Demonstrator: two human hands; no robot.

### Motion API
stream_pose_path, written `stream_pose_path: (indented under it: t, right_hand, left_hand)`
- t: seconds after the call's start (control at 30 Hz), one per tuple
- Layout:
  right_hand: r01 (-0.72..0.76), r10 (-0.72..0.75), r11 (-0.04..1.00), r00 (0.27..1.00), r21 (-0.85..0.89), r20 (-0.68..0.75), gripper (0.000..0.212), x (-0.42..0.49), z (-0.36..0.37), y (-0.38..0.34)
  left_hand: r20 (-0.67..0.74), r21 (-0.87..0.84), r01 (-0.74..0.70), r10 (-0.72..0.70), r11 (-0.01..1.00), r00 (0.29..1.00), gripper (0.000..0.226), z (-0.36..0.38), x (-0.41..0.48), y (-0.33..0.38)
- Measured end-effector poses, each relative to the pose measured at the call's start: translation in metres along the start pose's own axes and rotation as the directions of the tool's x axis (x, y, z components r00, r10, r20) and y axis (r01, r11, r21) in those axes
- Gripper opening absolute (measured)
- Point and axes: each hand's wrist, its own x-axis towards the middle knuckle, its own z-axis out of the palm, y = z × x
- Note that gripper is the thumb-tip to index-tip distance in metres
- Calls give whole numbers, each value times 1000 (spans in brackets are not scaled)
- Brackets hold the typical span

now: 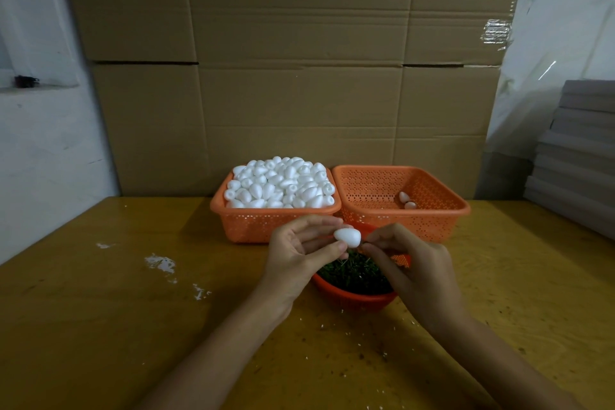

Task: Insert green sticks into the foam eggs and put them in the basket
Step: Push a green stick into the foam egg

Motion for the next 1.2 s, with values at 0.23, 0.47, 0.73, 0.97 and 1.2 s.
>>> stream_pose_path:
  t: [0.23, 0.47, 0.73, 0.97, 1.2]
  right_hand:
    - [3, -5, 999, 999, 39, 51, 11, -4, 5, -5]
    - [54, -58, 997, 997, 56, 58, 10, -7, 9, -8]
    - [69, -74, 996, 994, 56, 78, 10, -7, 9, -8]
    - [79, -82, 996, 994, 42, 71, 11, -9, 10, -7]
    - [66, -67, 998, 996, 23, 57, 9, -10, 12, -8]
  left_hand:
    - [-48, 7, 14, -13, 1000, 999, 23, 3, 0, 2]
    - [-70, 8, -2, 2, 1000, 998, 24, 5, 0, 2]
    - [-55, 6, 0, 0, 1000, 999, 28, 4, 0, 4]
    - [-70, 6, 6, -5, 1000, 998, 23, 7, 0, 0]
    - [-66, 25, -13, 14, 1000, 998, 23, 6, -1, 0]
